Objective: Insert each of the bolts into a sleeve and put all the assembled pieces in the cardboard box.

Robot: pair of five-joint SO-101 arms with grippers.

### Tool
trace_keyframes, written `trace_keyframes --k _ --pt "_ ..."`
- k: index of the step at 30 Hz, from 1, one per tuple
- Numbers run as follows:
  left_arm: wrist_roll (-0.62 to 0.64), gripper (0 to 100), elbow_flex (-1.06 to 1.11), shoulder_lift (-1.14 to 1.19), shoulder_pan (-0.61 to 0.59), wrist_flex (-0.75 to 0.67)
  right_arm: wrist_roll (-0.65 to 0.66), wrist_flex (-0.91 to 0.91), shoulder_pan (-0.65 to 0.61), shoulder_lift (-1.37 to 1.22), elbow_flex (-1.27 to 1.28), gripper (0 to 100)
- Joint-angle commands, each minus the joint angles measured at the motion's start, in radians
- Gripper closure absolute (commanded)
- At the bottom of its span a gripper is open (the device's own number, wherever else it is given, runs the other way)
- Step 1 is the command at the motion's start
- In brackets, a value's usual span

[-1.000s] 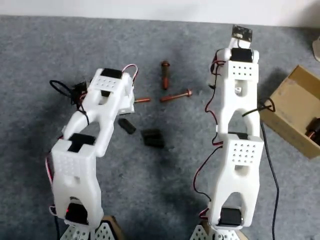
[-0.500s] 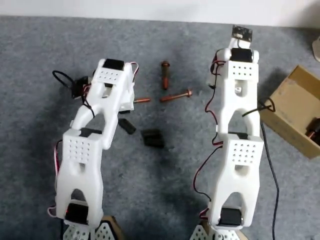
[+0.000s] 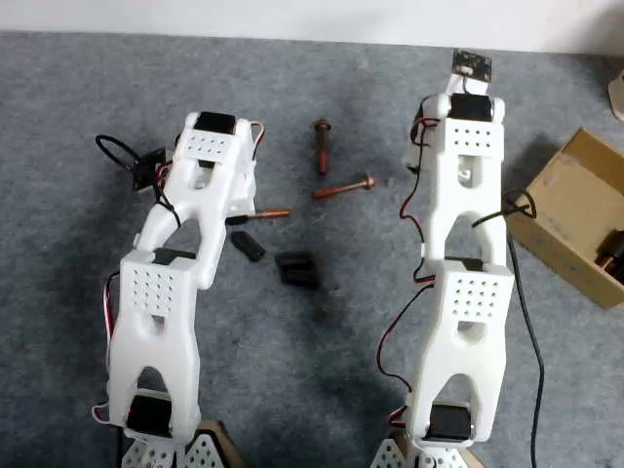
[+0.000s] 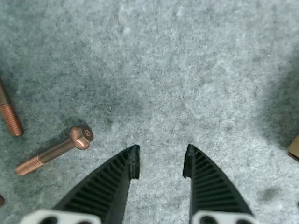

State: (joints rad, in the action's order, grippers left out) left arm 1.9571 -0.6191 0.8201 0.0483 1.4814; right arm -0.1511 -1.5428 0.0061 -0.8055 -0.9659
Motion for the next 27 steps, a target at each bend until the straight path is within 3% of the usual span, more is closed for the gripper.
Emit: trace_keyframes --k 1,15,27 --pt "-0.089 99 -0.038 -0.053 -0.016 0.018 0.014 0.016 0.013 0.021 -0.004 84.6" --pt "-0.354 99 -0.038 -0.214 -0.051 0.216 0.049 0.007 -0.007 0.033 -0.013 84.6" --pt "-0.565 99 0.124 -0.495 -0.147 0.258 0.21 -0.22 -0.079 0.14 -0.249 84.6"
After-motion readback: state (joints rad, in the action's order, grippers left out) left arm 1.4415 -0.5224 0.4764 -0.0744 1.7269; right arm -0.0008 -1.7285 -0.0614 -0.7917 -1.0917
